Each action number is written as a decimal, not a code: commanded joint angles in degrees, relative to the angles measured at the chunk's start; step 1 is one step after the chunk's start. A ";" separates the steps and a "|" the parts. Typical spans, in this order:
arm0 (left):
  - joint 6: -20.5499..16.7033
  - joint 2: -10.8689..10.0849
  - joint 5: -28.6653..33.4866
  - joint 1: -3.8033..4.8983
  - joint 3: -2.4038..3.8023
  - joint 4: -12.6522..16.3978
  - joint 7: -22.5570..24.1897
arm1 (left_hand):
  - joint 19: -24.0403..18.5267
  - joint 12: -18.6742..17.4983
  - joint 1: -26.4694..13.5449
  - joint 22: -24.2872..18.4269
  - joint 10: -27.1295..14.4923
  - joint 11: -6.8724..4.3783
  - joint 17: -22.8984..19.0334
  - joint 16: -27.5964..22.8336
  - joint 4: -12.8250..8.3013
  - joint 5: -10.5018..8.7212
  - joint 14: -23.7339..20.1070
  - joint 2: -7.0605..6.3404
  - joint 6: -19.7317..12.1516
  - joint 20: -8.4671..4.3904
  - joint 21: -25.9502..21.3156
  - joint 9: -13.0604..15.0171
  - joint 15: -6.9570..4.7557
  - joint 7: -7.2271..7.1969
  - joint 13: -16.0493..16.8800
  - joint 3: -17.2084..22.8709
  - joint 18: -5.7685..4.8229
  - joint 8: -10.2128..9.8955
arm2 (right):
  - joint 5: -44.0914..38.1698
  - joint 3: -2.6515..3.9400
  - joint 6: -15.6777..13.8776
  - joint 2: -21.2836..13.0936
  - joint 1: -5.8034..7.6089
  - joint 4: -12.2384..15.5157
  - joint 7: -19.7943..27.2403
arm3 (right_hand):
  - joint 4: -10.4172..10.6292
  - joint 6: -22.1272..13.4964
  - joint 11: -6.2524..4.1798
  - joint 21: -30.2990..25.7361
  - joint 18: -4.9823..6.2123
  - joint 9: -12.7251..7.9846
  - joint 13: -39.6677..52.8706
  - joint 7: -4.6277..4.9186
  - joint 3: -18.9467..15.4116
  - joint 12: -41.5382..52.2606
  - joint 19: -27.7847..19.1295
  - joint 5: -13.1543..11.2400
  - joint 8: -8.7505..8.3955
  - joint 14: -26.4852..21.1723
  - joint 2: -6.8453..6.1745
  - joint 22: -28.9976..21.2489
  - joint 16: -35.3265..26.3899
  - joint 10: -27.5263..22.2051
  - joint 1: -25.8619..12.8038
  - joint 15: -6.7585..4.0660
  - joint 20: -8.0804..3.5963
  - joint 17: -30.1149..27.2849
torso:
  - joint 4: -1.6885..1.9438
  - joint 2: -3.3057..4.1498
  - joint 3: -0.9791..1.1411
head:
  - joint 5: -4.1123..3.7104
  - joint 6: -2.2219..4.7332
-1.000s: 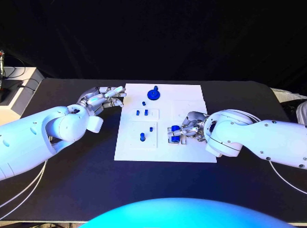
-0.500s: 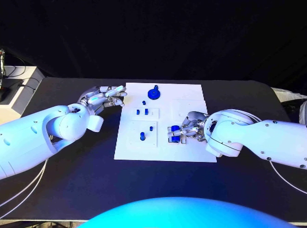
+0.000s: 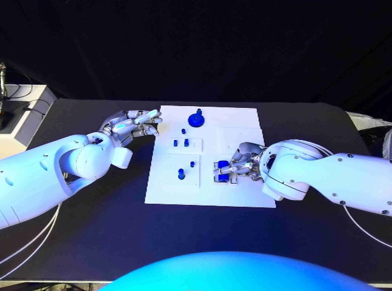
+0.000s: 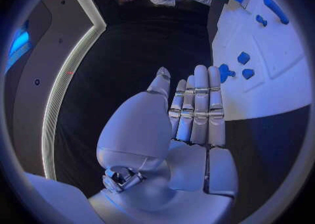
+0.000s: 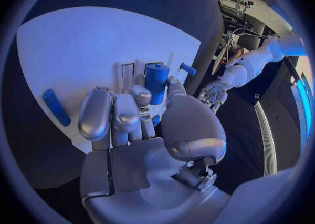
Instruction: Assemble the parts on the task board
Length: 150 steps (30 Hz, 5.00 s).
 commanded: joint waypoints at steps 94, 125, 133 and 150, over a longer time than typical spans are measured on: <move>0.71 0.01 -0.17 -0.02 0.02 -0.26 -0.72 | 0.20 0.49 -0.39 -0.03 -0.91 0.31 -0.18 -0.22 0.32 -0.04 -0.23 0.51 -0.71 0.31 -0.42 0.08 0.31 0.30 0.01 -0.30 -0.62 0.09 | -7.47 -0.13 -6.70 -2.31 -2.23 0.54 4.31 | -4.09 -0.55 -1.34 2.59 -0.96 -0.16 -2.00 -1.58 8.74 0.89 2.08 -18.54 10.40 0.33 -3.46 8.94 -0.78 0.30 8.01 -0.55 -0.65 2.01 | 0.01 0.01 0.06 | 0.00 -0.27; 1.81 0.14 -0.13 -0.06 0.01 -0.19 0.81 | 0.16 1.26 -0.32 -0.02 0.65 -0.18 -0.25 -0.25 0.26 -0.04 -0.26 0.31 -0.48 0.27 -0.52 0.09 0.08 0.04 0.13 -0.48 -0.67 0.12 | 7.59 0.76 5.59 -15.03 2.01 0.89 8.03 | -4.99 2.50 0.43 4.43 -0.45 -15.95 -0.92 1.32 5.92 2.19 2.18 -15.41 -3.73 0.25 -0.19 9.29 0.41 0.77 6.78 0.81 0.76 2.39 | -0.31 -0.03 -0.08 | -1.70 0.63; 1.95 0.03 -0.13 -0.25 0.02 0.49 2.30 | 0.22 1.59 -0.14 0.01 1.84 -0.54 -0.22 -0.25 0.16 -0.04 -0.16 0.38 -0.38 0.10 -0.50 0.08 -0.14 -0.10 0.11 -0.46 -0.80 0.05 | -3.94 0.38 8.98 -16.54 1.66 1.25 2.35 | -2.53 3.00 0.23 5.18 -0.60 -13.73 -0.18 0.98 6.57 1.85 2.22 -16.09 -3.61 0.28 -1.58 9.43 0.68 1.32 5.66 0.66 0.63 3.05 | -0.62 -0.20 -0.13 | -3.23 0.60; 1.78 -0.23 -0.23 -0.51 0.02 0.86 3.12 | 0.23 1.28 -0.14 0.08 1.79 -0.49 -0.14 -0.25 0.13 -0.03 -0.13 0.41 -0.40 -0.05 -0.48 0.08 -0.14 -0.09 0.09 -0.54 -0.97 0.04 | -8.25 0.18 3.39 -14.11 -0.29 0.87 0.84 | 2.55 3.16 -0.14 5.53 -0.75 -8.78 1.11 0.43 7.69 1.14 2.31 -14.94 -3.66 0.40 -3.01 9.49 0.72 2.07 3.80 0.36 0.28 3.47 | -0.41 -0.06 -0.07 | -3.31 0.42</move>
